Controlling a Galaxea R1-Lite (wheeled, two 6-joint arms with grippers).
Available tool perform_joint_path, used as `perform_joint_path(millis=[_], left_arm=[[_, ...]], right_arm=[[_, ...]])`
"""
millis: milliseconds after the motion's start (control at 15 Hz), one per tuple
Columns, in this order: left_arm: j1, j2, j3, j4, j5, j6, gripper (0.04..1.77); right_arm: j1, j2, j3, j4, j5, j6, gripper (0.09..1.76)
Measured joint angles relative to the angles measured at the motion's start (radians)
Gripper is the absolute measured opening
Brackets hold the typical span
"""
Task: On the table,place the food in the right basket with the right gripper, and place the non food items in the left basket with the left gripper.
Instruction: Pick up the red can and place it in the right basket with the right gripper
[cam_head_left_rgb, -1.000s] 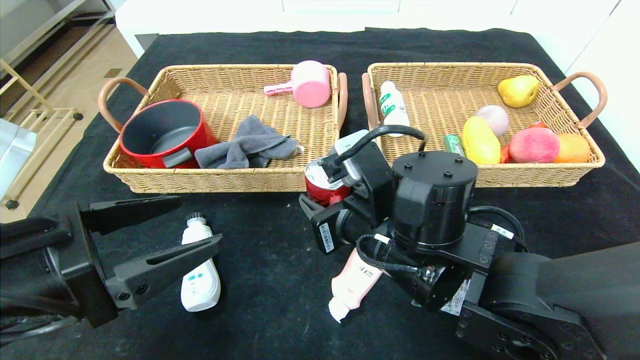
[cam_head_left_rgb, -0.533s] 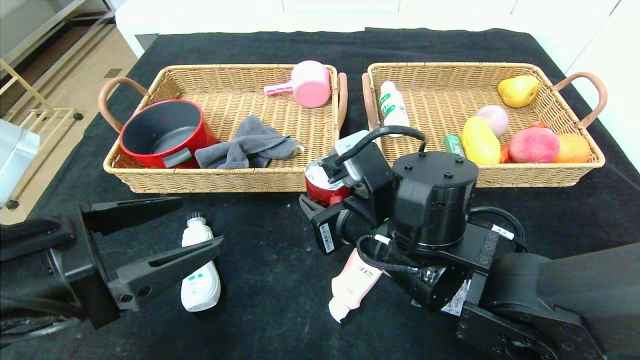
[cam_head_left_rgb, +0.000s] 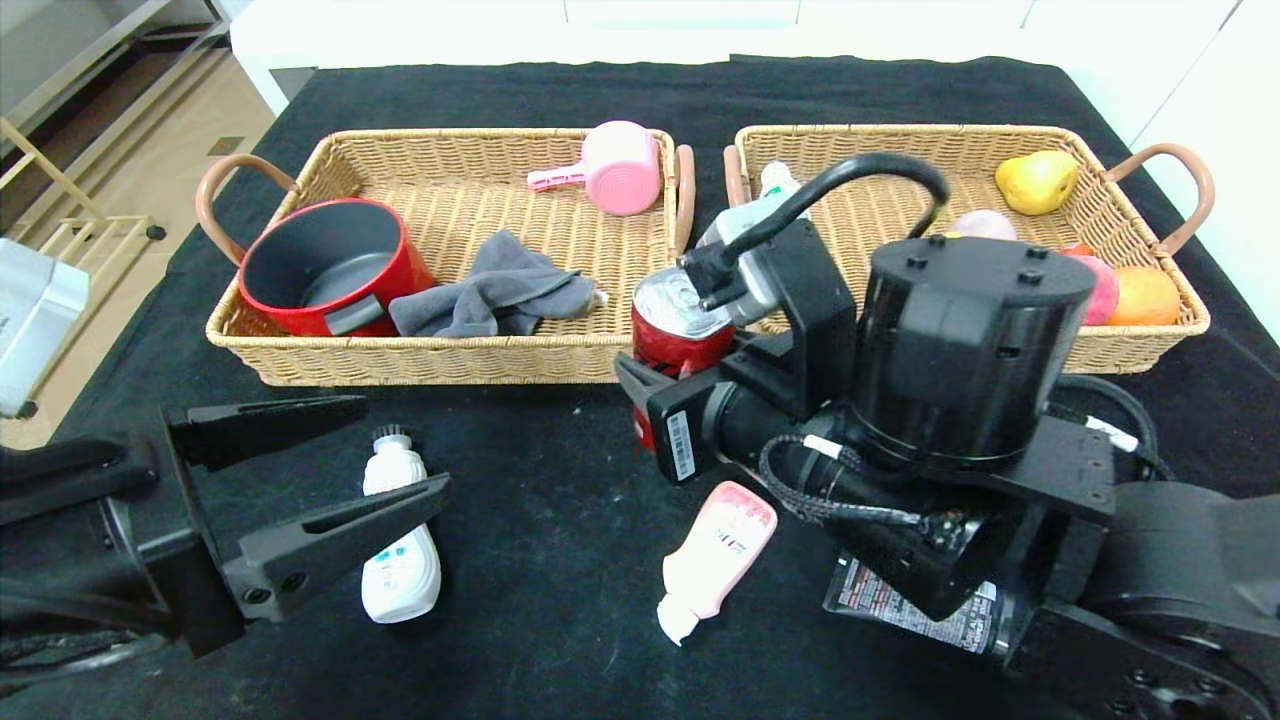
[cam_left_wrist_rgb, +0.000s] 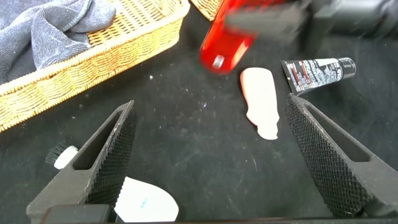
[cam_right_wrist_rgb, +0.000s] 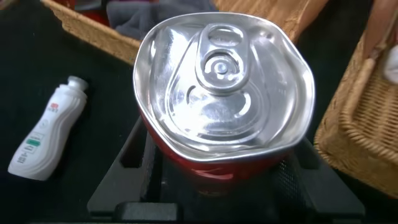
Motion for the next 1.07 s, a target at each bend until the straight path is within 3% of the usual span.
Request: perform_joint_path(millis=[333,1067], left_arm=[[0.000,0.006,0.003,0.000,0.000,0.000,1.72],[0.000,0.006,0.004,0.000,0.000,0.001,1.72]], right_arm=[[-0.053,-0.071,-0.006,0.041,-0.001,-0.004,1.01],[-0.313,-0.103,-0.156,0.108,0.039,-0.024,1.01]])
